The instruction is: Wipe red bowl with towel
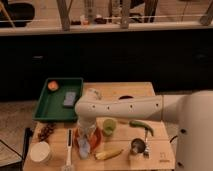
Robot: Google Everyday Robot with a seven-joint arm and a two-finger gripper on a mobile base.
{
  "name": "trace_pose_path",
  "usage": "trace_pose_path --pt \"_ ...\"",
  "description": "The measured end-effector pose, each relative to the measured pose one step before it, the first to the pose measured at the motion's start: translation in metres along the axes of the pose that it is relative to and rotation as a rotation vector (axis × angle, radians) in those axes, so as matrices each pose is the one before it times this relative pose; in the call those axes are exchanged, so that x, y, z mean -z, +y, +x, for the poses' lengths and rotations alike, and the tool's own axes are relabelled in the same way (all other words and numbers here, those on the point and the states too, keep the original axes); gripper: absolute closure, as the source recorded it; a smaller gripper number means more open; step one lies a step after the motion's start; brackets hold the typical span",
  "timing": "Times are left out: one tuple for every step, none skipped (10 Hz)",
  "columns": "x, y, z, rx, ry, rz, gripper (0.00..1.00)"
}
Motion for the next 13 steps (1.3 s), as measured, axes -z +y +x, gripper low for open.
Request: trace_pose_path --pt "0.00531 0.01114 0.00105 -0.01693 0.01445 0.00327 1.00" --pt "0.00617 0.01030 0.00563 -0.01980 0.01716 0.00328 1.00" --pt "0.00503 0.00483 0.00636 -0.01394 0.01413 0.00194 1.00" --pt "0.00378 0.00083 0.00665 -0.00768 0.01117 0.00213 1.00" --pt "0.00338 0.00155 0.00861 -0.00855 0.00938 0.00106 1.00" --pt "0.00406 0.00132 0.01452 -0.01096 0.01101 -0.00243 1.00" --pt "0.00185 -0.00319 0.00848 -0.00005 0.00598 0.00349 1.00" --pt "0.00059 -0.00353 0.00662 0.00218 0.00269 0.00198 1.00" --pt "-0.00058 -0.00883 0.00672 0.01207 0.00087 -0.00017 1.00" --pt "-0.00185 -0.01319 0.00358 0.02005 -0.00025 0.00417 1.00" --pt "-0.00266 -0.01514 -0.00025 0.02799 -0.00518 0.00019 1.00" --pt "-0.00285 -0.01000 -0.00150 0.02150 -0.00679 -0.00212 1.00" --pt "-0.00492 -0.01896 -0.00256 0.04439 -0.01320 0.00433 1.00"
